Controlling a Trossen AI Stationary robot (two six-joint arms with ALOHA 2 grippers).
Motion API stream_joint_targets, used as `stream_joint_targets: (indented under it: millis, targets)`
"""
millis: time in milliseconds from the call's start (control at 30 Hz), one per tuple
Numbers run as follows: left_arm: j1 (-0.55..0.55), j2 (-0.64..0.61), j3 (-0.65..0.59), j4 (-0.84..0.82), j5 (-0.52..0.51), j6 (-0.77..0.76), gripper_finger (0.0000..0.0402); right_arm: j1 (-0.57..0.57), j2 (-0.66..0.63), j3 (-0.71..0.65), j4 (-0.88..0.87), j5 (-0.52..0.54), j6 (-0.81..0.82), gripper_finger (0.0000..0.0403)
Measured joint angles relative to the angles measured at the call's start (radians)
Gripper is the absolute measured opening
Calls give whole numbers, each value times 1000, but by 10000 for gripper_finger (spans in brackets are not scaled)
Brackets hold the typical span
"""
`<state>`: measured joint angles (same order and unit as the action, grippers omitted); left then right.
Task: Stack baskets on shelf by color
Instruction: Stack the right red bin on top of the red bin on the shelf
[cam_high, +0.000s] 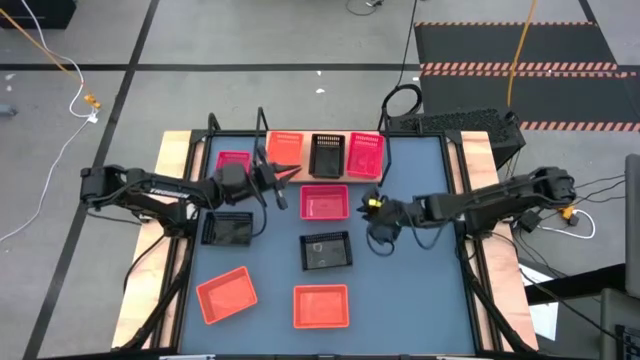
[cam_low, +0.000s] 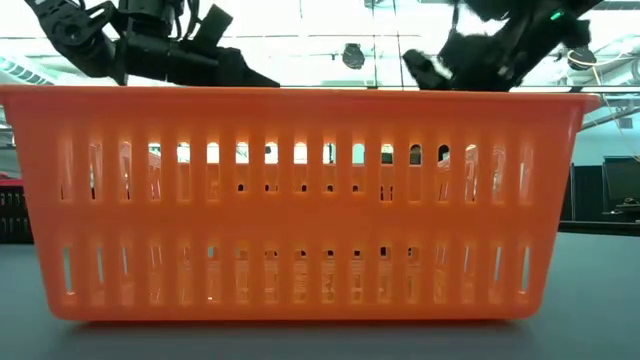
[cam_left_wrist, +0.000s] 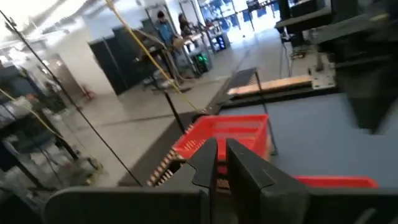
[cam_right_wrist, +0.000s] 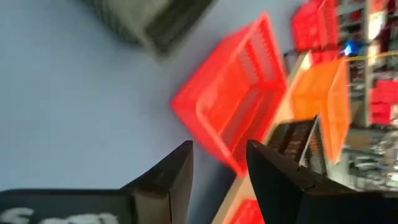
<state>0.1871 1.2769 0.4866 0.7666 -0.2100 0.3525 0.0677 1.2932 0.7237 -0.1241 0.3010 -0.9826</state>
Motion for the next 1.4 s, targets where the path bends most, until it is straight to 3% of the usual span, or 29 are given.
stream_joint_targets:
  millis: [200, 367, 600, 800, 967, 1100, 1233, 1400]
  targets:
    - [-45, 0, 0, -17, 0, -52, 37, -120, 63, 45, -43, -118, -140, 141]
    - [-88, 0, 0, -19, -16, -79, 37, -169, 157, 110, -30, -123, -316, 141]
    - [-142, 0, 0, -74, -119, -104, 37, -219, 323, 154, 35, -122, -468, 141]
    - [-163, 0, 0, -136, -174, -76, 37, -207, 395, 152, 98, -123, -427, 136]
    - [-163, 0, 0, -144, -219, -28, 37, -175, 401, 152, 90, -122, -339, 76]
    - [-173, -4, 0, -155, -222, -21, 37, -129, 359, 152, 88, -122, -286, 10]
    - [-205, -4, 0, -212, -222, -50, 37, -73, 284, 152, 98, -132, -255, 7]
    - [-259, -4, 0, -283, -244, -119, 37, -37, 176, 192, 92, -284, -180, 2]
